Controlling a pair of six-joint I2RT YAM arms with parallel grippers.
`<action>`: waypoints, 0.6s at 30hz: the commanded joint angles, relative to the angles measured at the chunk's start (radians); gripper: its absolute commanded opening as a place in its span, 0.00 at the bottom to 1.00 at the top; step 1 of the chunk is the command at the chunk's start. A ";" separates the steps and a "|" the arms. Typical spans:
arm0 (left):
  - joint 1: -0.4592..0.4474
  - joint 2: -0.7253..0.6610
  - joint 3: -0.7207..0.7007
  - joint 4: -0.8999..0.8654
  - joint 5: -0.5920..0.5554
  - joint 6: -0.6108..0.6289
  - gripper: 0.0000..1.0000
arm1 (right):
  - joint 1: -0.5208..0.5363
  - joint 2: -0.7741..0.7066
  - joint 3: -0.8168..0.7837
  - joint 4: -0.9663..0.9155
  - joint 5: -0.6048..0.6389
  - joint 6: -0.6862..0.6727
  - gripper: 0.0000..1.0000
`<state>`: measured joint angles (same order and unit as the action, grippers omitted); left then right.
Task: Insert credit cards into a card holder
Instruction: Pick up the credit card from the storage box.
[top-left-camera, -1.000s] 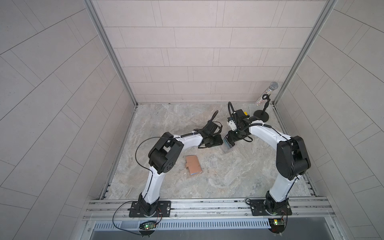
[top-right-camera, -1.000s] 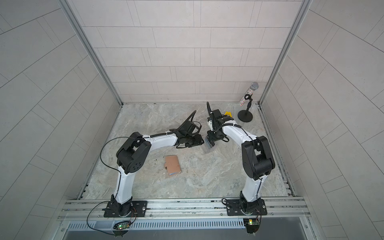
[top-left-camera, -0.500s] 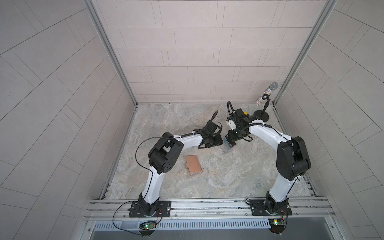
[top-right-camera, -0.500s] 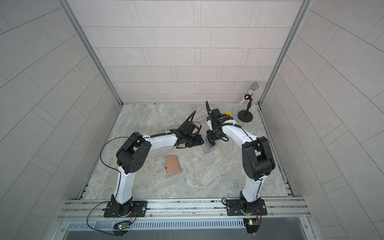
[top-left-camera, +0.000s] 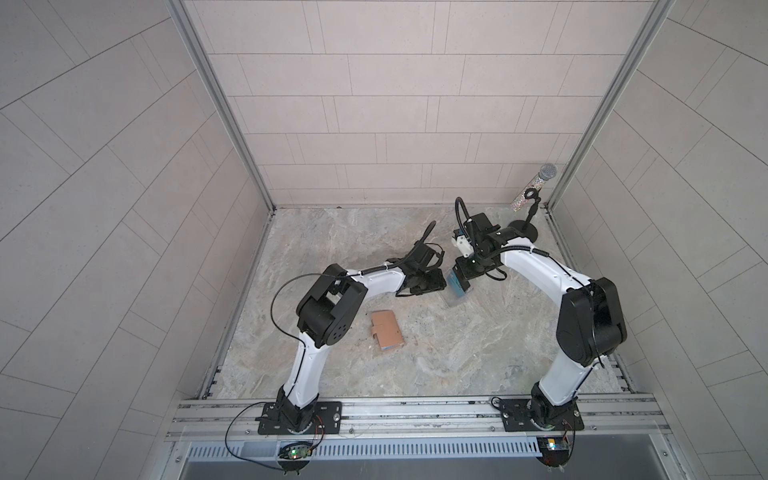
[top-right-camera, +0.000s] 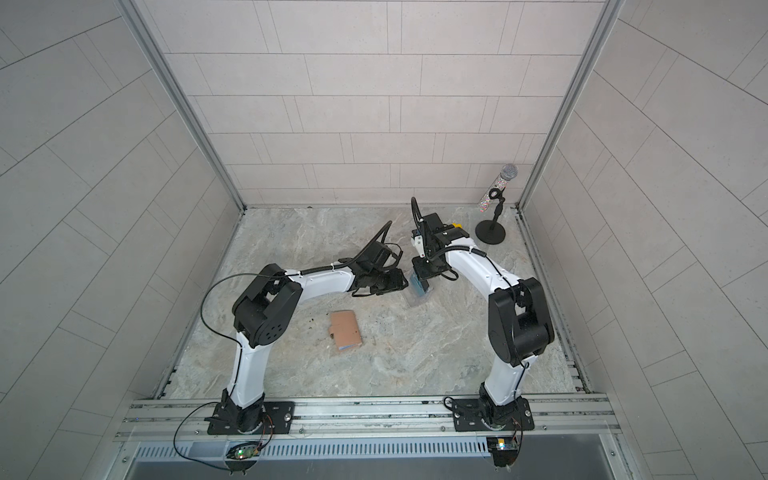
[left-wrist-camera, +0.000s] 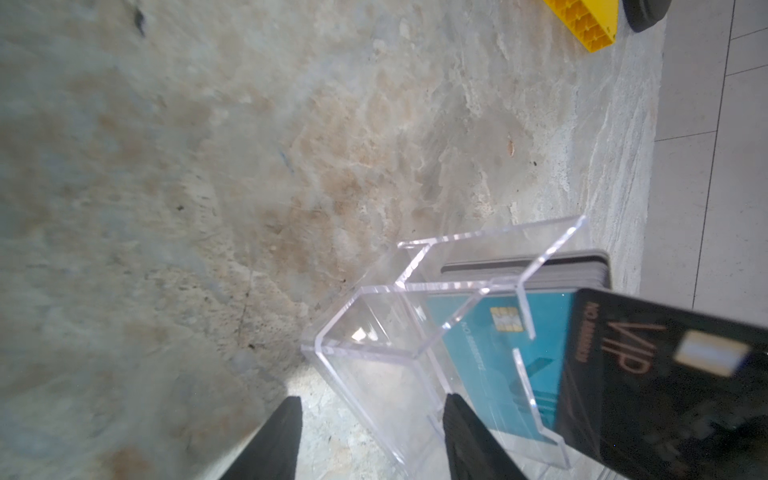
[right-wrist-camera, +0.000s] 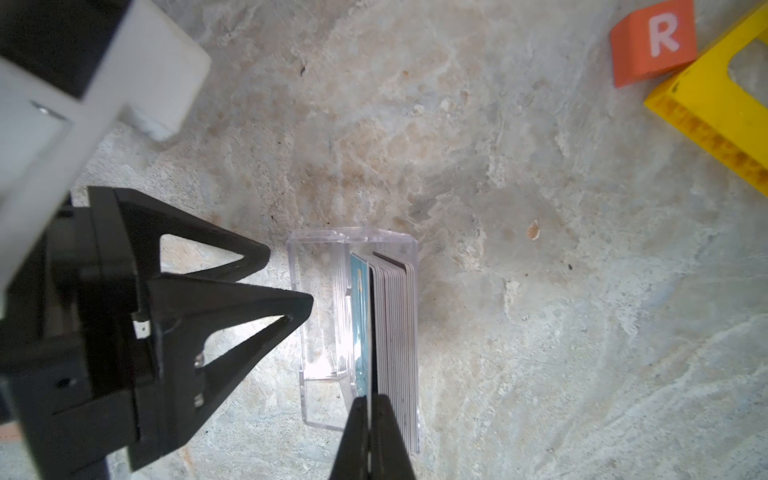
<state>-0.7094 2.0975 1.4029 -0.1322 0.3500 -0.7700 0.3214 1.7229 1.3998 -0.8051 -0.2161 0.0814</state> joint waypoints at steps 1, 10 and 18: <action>0.001 -0.026 -0.004 -0.070 0.004 0.012 0.63 | -0.002 -0.056 0.018 -0.040 -0.017 -0.006 0.00; -0.001 -0.187 -0.047 -0.017 0.061 0.041 0.81 | -0.004 -0.176 0.013 -0.054 -0.023 0.016 0.00; 0.009 -0.447 -0.182 -0.100 -0.062 0.143 0.83 | -0.004 -0.300 -0.053 -0.005 -0.056 0.015 0.00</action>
<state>-0.7086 1.7332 1.2842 -0.1719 0.3634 -0.6846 0.3199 1.4647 1.3788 -0.8207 -0.2485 0.0944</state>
